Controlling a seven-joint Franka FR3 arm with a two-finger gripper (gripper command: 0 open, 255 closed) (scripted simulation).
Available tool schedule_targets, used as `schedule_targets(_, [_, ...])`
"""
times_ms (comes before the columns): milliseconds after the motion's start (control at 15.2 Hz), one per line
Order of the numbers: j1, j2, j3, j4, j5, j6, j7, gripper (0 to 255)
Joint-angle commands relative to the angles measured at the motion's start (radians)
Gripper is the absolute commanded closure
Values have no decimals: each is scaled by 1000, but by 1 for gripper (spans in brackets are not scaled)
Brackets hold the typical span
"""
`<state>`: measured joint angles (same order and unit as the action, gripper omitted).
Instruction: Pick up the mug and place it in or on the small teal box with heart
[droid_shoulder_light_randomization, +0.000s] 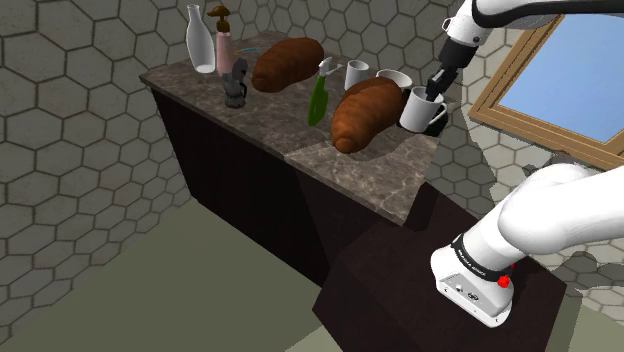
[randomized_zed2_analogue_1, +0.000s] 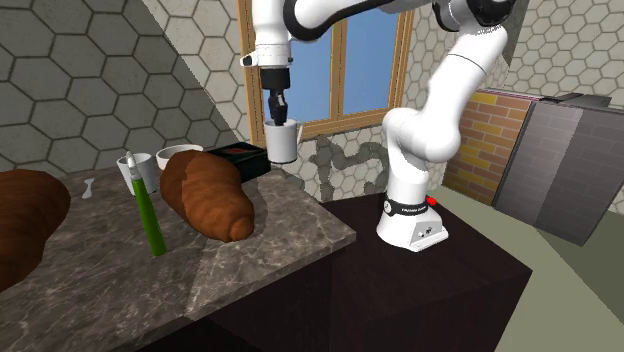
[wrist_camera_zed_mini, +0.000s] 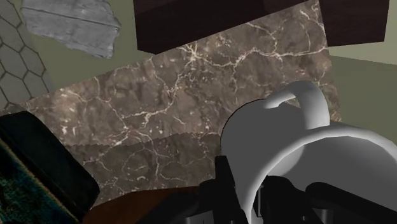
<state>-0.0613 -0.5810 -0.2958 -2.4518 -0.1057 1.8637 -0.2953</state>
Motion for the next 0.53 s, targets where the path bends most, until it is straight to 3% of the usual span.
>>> schedule_targets(0, [-10,43,-40,48,-12,-3,-50,255])
schedule_targets(462, [-29,225,-182,229,-9,0,-228,255])
